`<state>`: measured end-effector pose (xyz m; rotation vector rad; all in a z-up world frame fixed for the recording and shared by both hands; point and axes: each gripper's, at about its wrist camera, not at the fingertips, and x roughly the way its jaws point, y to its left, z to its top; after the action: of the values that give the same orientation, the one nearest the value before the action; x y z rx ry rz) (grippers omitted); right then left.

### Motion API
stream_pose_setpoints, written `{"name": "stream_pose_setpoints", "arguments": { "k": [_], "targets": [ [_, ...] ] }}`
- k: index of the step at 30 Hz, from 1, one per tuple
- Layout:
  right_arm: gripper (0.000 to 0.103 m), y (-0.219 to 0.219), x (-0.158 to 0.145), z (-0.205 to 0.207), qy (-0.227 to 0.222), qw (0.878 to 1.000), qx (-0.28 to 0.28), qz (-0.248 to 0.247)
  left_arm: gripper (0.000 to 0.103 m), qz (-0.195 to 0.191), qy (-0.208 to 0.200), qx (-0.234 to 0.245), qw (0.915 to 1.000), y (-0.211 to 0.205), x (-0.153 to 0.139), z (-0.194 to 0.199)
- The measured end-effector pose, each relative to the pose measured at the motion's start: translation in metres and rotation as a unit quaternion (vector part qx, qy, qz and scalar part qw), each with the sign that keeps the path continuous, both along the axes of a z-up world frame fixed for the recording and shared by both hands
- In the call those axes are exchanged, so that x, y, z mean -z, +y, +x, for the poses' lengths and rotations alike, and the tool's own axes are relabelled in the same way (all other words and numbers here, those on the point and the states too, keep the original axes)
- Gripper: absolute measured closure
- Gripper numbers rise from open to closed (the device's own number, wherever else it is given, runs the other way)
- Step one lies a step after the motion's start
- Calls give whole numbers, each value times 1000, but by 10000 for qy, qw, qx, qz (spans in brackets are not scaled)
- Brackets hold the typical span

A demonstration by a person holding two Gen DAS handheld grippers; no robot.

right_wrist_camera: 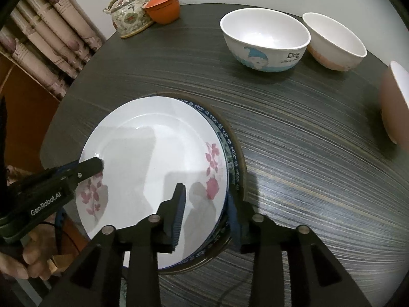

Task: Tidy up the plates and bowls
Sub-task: 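Lower the pink-rose plate onto the blue plate stack and open both tools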

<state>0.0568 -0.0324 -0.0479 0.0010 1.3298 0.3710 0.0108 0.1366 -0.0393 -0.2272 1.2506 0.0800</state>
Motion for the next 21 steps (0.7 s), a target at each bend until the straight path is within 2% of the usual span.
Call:
{"name": "stream_pose_setpoints", "arguments": {
  "k": [14,19,21],
  "targets": [
    [62,-1,-2,-4,26,10000,-47,42,82,209,63,-28,9998,-20,4,6],
    [56,5,-4,-4,21,9999,-150,-47,81,260,44,-57,9996,-20,2,6],
    [54,8,-5,-4,-9,9998,-201,-83,76,243,-13,-46,9997,-18,-2,5]
  ]
}}
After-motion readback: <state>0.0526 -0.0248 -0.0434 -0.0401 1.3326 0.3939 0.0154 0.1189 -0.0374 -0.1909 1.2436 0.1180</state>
